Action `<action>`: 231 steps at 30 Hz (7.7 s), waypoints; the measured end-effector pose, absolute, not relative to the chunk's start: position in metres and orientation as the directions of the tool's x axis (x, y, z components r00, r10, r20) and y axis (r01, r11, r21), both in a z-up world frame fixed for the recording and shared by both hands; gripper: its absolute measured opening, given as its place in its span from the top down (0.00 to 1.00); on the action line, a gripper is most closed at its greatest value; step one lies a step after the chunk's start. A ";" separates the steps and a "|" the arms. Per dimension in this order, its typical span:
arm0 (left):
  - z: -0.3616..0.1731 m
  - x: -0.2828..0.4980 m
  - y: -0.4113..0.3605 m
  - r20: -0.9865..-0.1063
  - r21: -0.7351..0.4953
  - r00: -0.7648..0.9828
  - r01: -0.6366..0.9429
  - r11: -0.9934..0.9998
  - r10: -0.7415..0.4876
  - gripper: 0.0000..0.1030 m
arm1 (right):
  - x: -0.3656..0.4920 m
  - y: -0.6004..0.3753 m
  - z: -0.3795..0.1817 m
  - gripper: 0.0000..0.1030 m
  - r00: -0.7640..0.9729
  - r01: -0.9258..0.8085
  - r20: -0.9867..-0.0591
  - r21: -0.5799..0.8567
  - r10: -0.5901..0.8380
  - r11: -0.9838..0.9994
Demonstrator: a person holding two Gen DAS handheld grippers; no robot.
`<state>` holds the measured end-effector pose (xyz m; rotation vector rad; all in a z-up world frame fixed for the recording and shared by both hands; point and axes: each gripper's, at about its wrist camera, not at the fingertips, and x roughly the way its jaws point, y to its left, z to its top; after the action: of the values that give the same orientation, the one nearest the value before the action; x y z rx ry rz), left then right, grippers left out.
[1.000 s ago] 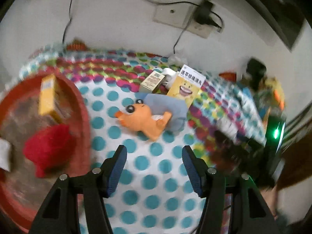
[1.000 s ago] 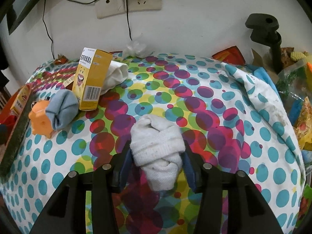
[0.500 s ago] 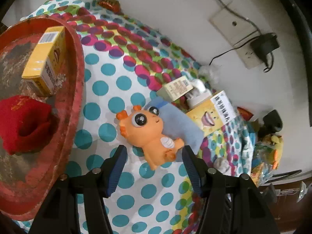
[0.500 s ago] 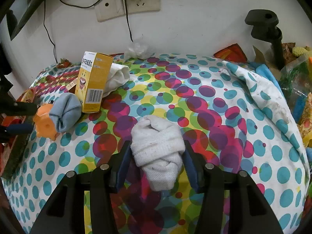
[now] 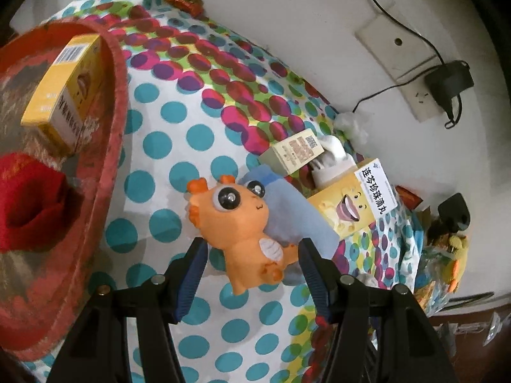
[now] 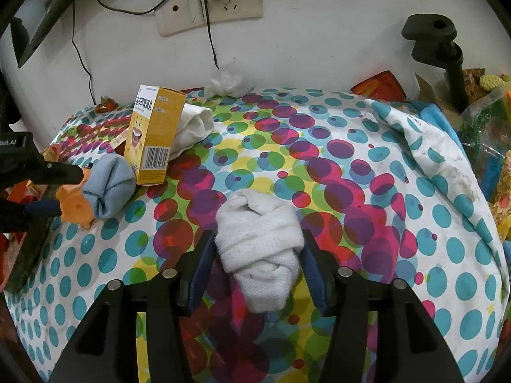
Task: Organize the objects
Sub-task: 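Lift the white sock with the right gripper while the left gripper reaches the orange toy, then close the left gripper on the orange rubber toy, then lift the orange toy and carry it toward the red tray with the left gripper, then lower the orange toy into the red tray and open the left gripper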
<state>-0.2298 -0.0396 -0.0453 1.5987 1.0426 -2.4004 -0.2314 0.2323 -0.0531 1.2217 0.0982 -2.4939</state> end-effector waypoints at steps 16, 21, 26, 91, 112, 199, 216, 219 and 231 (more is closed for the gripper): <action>-0.055 -0.232 -0.029 -0.833 -0.496 -0.471 0.403 -0.769 0.290 0.41 | -0.231 0.232 -0.053 0.49 -0.561 0.347 -0.777 0.093 -0.286 -0.933; -0.055 -0.231 -0.029 -0.819 -0.492 -0.498 0.356 -0.795 0.284 0.43 | -0.231 0.233 -0.053 0.49 -0.561 0.348 -0.777 0.092 -0.286 -0.933; -0.050 -0.227 -0.025 -0.818 -0.454 -0.507 0.277 -0.847 0.272 0.56 | -0.231 0.234 -0.053 0.48 -0.561 0.347 -0.776 0.094 -0.287 -0.933; -0.044 -0.143 0.060 -0.813 0.130 -0.583 -0.191 -0.973 0.006 0.56 | -0.232 0.224 -0.053 0.48 -0.569 0.352 -0.788 0.025 -0.235 -0.936; -0.043 -0.099 0.021 -0.810 0.021 -0.584 -0.130 -0.991 0.059 0.57 | -0.234 0.223 -0.053 0.47 -0.573 0.349 -0.791 -0.001 -0.213 -0.937; 0.015 -0.107 -0.001 -0.858 0.089 -0.513 -0.175 -0.980 0.014 0.59 | -0.235 0.226 -0.054 0.37 -0.575 0.332 -0.794 -0.004 -0.199 -0.943; 0.026 -0.116 -0.096 -0.868 0.057 -0.495 -0.020 -0.998 -0.040 0.59 | -0.236 0.226 -0.053 0.35 -0.576 0.326 -0.795 -0.009 -0.191 -0.945; 0.028 -0.120 -0.113 -0.867 0.065 -0.495 0.005 -0.998 -0.059 0.59 | -0.236 0.226 -0.053 0.35 -0.576 0.325 -0.795 -0.010 -0.190 -0.946; 0.021 -0.146 -0.188 -0.868 0.063 -0.483 0.117 -0.991 -0.113 0.59 | -0.236 0.226 -0.054 0.32 -0.577 0.320 -0.795 -0.012 -0.184 -0.947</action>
<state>-0.1456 -0.1882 0.0211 1.5198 0.0070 -2.5958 -0.2359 0.2260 -0.0540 1.2609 0.2235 -2.5523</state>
